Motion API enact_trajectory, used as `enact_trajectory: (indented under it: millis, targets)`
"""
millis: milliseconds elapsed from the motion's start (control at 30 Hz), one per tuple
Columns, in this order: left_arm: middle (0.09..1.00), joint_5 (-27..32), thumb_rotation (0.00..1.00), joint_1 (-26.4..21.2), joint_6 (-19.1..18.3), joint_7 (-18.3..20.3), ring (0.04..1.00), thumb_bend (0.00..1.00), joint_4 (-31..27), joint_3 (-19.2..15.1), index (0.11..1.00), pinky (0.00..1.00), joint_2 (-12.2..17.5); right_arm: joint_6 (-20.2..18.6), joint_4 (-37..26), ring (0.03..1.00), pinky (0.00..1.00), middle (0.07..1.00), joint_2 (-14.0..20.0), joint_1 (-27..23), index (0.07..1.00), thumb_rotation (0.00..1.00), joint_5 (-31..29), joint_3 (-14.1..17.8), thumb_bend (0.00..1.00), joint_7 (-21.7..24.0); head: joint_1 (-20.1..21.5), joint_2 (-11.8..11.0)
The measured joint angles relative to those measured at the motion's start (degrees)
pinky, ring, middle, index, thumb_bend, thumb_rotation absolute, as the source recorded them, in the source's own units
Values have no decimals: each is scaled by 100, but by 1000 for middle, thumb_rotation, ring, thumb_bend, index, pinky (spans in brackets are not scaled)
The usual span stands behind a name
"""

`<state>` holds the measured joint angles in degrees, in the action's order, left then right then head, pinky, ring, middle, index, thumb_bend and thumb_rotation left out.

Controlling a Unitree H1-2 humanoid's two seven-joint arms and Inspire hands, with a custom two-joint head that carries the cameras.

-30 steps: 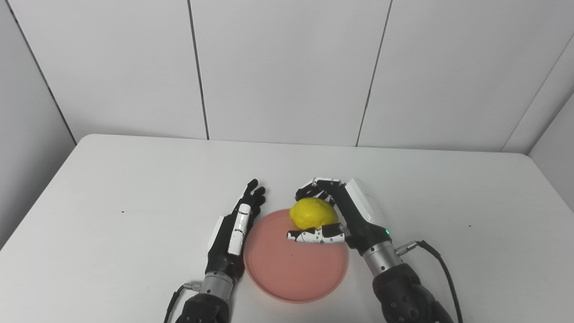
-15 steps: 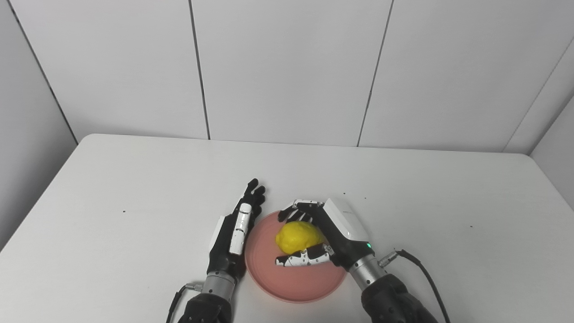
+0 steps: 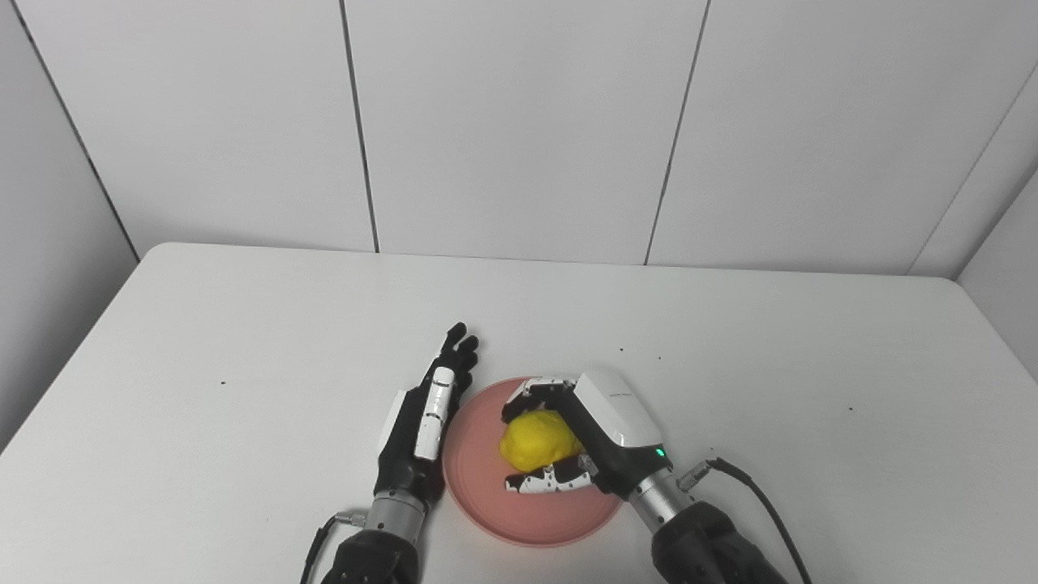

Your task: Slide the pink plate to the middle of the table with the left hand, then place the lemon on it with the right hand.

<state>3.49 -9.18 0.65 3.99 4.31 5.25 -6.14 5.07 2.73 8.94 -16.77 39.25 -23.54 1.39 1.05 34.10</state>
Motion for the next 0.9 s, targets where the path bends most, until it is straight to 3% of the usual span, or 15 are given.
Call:
enact_trajectory:
  millis: [100, 167, 200, 333, 467, 567, 800, 900]
  targets:
    - [963, -4, 1000, 0, 1, 0, 967, 491, 0, 5, 958, 988, 1, 68, -1, 733, 684, 732, 23, 0, 499, 150, 29, -3, 503, -7, 0, 9]
    - [964, -9, 1000, 0, 1, 1, 969, 484, 0, 14, 955, 981, 4, 124, -4, 761, 772, 759, 73, 0, 709, 303, 41, -21, 571, -2, 0, 18]
    - [965, -9, 1000, 0, 1, 2, 971, 480, 0, 17, 952, 982, 5, 162, -4, 775, 806, 770, 102, 1, 747, 342, 55, -25, 591, -3, 0, 18]
    - [979, -1, 1000, 0, 2, 40, 994, 494, 1, 18, 951, 1000, 17, 453, 7, 866, 936, 875, 167, 5, 859, 607, 80, -30, 649, -90, 0, 0]
    - [990, -1, 1000, 0, 2, 93, 999, 485, 1, 22, 965, 1000, 18, 591, 7, 934, 987, 940, 162, 13, 911, 749, 31, 12, 670, -165, 9, 0]
    - [990, 0, 1000, 0, 2, 126, 994, 486, -1, 19, 974, 1000, 18, 640, -65, 971, 991, 981, 158, 63, 950, 772, -185, 86, 659, -154, 0, 0]
    - [969, -3, 1000, 2, -162, 123, 978, 529, -153, -13, 971, 1000, 22, 869, -408, 956, 921, 993, 153, 255, 999, 695, -866, 385, 636, -90, -9, -9]
    - [969, -6, 1000, 7, -231, 124, 973, 526, -164, -15, 973, 1000, 57, 900, -560, 985, 936, 1000, 105, 389, 1000, 734, -1141, 580, 642, -101, 0, -17]
